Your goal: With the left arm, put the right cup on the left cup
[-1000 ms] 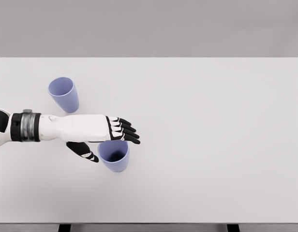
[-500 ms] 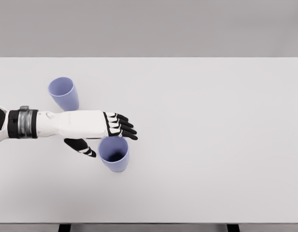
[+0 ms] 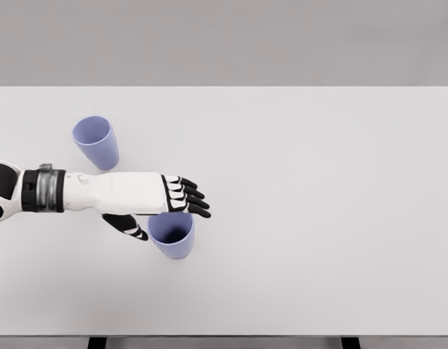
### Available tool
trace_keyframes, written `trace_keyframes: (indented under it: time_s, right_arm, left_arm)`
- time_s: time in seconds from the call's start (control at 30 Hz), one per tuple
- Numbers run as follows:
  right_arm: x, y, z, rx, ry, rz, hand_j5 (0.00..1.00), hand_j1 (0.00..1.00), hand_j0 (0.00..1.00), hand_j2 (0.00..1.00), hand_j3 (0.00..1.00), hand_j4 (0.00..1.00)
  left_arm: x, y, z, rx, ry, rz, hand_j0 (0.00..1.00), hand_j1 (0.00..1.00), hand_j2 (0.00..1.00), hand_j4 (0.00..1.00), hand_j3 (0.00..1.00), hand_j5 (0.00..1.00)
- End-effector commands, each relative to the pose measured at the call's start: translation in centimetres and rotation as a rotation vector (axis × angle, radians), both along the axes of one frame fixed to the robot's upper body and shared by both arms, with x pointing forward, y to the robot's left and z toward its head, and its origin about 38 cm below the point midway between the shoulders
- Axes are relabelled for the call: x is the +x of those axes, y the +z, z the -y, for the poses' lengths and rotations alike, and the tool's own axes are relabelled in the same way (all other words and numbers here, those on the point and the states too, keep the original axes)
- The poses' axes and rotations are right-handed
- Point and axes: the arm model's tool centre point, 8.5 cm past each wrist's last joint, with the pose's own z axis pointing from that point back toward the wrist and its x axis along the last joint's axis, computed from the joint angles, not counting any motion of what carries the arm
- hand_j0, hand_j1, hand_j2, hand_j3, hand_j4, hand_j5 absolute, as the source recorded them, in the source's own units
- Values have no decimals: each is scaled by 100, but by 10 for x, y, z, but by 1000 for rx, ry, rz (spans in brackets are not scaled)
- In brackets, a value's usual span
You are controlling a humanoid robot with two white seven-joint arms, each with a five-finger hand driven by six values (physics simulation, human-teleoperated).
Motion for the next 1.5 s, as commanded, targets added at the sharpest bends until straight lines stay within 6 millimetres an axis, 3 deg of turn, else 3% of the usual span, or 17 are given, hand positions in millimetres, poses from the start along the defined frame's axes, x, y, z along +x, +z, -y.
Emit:
trace_keyframes:
  time_s: [0.0,0.6,1.0,1.03,1.1,1.27,1.37,1.47]
  right_arm:
    - [0,0,0,0,0,0,100,100,100,100,100,100]
    - [0,0,0,0,0,0,100,100,100,100,100,100]
    - [0,0,0,0,0,0,100,100,100,100,100,100]
    - [0,0,0,0,0,0,100,100,100,100,100,100]
    - [0,0,0,0,0,0,100,100,100,100,100,100]
    - [0,0,0,0,0,0,100,100,100,100,100,100]
    - [0,0,0,0,0,0,100,100,100,100,100,100]
    - [0,0,0,0,0,0,100,100,100,100,100,100]
  left_arm:
    - [0,-1,0,-4,5,-8,100,100,100,100,100,100]
    - [11,-12,-1,17,28,7,100,100,100,100,100,100]
    - [6,-24,-2,47,19,4,100,100,100,100,100,100]
    - [6,-24,-2,47,19,4,98,98,98,98,98,98]
    - [5,-25,-2,51,19,-2,79,79,79,79,79,79]
    - [3,-29,-3,51,21,-16,57,57,57,57,57,57]
    - [3,-28,-6,50,27,-17,56,56,56,56,56,56]
    - [8,-13,-12,20,55,16,53,53,53,53,53,53]
